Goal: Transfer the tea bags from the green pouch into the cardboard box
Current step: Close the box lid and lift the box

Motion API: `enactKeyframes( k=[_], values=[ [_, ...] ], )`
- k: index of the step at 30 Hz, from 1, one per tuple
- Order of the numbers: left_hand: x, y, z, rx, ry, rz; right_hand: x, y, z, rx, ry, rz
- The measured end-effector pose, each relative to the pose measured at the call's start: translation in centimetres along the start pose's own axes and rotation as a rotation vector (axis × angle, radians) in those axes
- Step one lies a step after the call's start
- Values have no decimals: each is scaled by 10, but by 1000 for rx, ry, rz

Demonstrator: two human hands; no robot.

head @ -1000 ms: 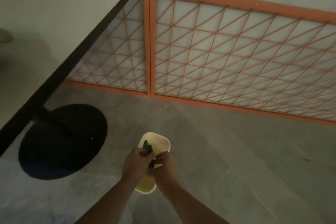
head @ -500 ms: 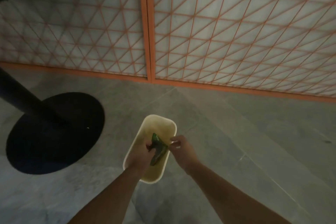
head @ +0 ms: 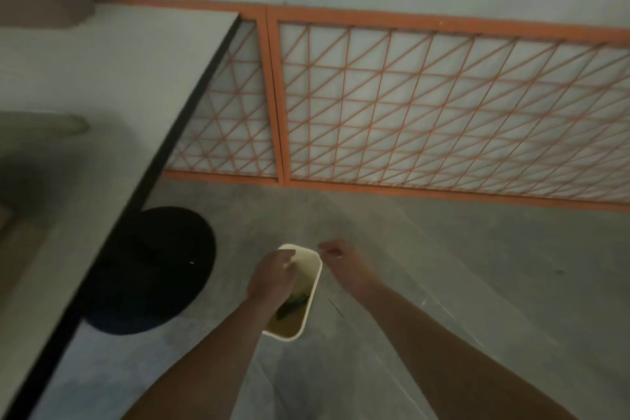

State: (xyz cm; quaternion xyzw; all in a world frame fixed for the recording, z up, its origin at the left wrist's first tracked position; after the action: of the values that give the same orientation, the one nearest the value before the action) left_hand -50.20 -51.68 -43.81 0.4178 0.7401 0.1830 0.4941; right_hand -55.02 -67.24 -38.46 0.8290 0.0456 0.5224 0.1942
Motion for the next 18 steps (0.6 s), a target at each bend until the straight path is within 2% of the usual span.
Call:
enactKeyframes(
  k=[6,10,12,18],
  values=[
    [-69,95,-85,70,-7,-119,122,63,-80,70,49,-47],
    [-115,173,-144,30,-50,-227,201,91,-124,120,78,-59],
    [-125,207,-172,11,-92,-192,230,95,-139,125,73,-63],
    [-108,297,-223,-236,-57,-338,276,59,-156,201,47,-46]
  ],
)
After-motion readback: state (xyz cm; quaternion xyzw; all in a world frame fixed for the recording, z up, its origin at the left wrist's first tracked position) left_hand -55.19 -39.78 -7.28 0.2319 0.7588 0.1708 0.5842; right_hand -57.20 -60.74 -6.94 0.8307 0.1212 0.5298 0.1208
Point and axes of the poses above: each hand's wrist, its own z-axis towards the middle knuckle, its own y-axis out of the back of the hand, x = y × z, the point moved 4 cm from there along z, towards the middle knuckle, and after that the axes turned 6 degrees about y, right-handed, at the moved point
